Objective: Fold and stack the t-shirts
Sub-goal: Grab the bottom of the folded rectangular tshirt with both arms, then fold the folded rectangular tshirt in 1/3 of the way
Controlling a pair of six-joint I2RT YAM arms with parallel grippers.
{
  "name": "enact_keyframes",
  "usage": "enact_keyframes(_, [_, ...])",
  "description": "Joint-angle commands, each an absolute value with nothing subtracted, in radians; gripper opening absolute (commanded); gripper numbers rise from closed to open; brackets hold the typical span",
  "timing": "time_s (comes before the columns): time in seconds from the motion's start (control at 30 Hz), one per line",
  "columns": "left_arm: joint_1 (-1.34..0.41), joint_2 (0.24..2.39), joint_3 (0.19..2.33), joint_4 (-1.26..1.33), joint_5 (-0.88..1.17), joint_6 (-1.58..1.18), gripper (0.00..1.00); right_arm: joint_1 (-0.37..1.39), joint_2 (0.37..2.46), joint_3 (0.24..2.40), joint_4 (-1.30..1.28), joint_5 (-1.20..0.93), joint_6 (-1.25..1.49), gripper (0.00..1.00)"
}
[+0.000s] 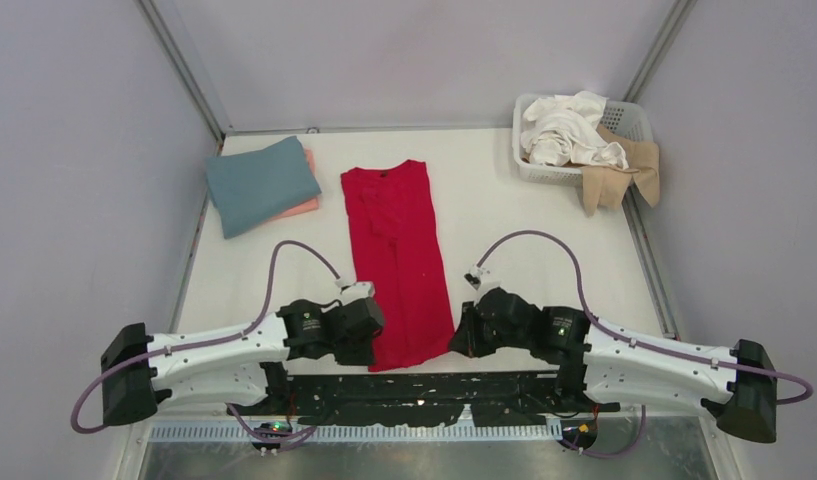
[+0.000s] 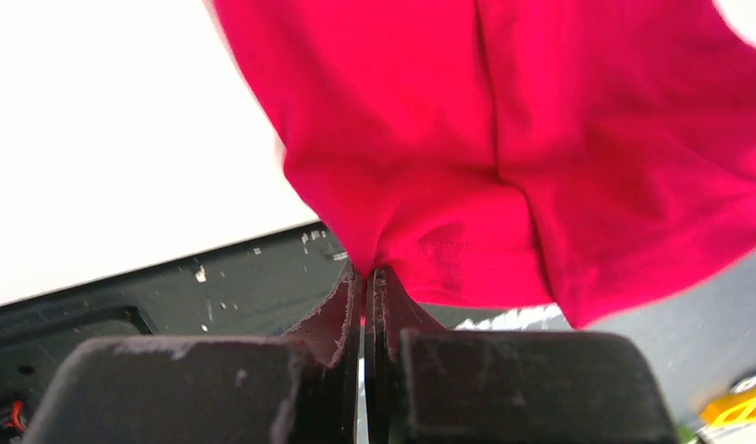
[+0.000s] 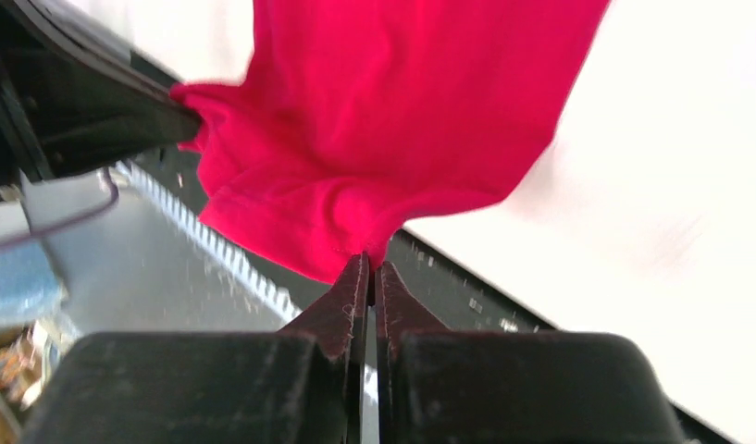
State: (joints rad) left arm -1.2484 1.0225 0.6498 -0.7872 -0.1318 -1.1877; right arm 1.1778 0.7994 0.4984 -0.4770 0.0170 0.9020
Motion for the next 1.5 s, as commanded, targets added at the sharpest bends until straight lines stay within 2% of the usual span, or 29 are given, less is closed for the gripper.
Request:
enact_keyframes(0.0, [-1.107, 1.014, 0.706, -0.752, -0.178, -1.054, 0.0, 1.065, 0.869, 0.619, -0.443, 0.101, 0.758, 0.05])
enact_keyframes(0.23, [-0.865, 1.076, 0.806, -0.653, -0.132, -0.929, 0.0, 0.863, 1.025, 0.712, -0.259, 0.055, 0.658, 0.05])
enact_keyframes(0.63, [-0.574, 1.405, 0.993, -0.619, 0.02, -0.817, 0.0, 0.698, 1.352, 0.972, -0.224, 0.081, 0.553, 0.05])
enact_keyframes(0.77, [-0.507, 1.471, 1.007, -0.59, 0.076, -0.812, 0.0, 0.657, 1.448, 1.035, -0.215, 0.046, 0.518, 0.05])
enact_keyframes(0.97, [-0.467, 1.544, 1.057, -0.602, 0.048, -0.813, 0.0, 0.625, 1.599, 1.129, -0.211, 0.016, 0.485, 0.06])
enact_keyframes(1.2, [-0.426, 1.614, 1.111, -0.634, 0.032, -0.808, 0.0, 0.585, 1.681, 1.19, -0.21, -0.03, 0.475, 0.07])
enact_keyframes(1.3, [-0.42, 1.642, 1.125, -0.642, 0.02, -0.816, 0.05, 0.571, 1.721, 1.208, -0.207, -0.042, 0.474, 0.08])
enact_keyframes(1.4, [-0.407, 1.653, 1.127, -0.628, 0.012, -0.818, 0.16, 0.56, 1.754, 1.23, -0.205, -0.054, 0.474, 0.1])
enact_keyframes(1.47, [-0.397, 1.658, 1.133, -0.606, 0.022, -0.819, 0.26, 0.553, 1.784, 1.242, -0.194, -0.058, 0.475, 0.12])
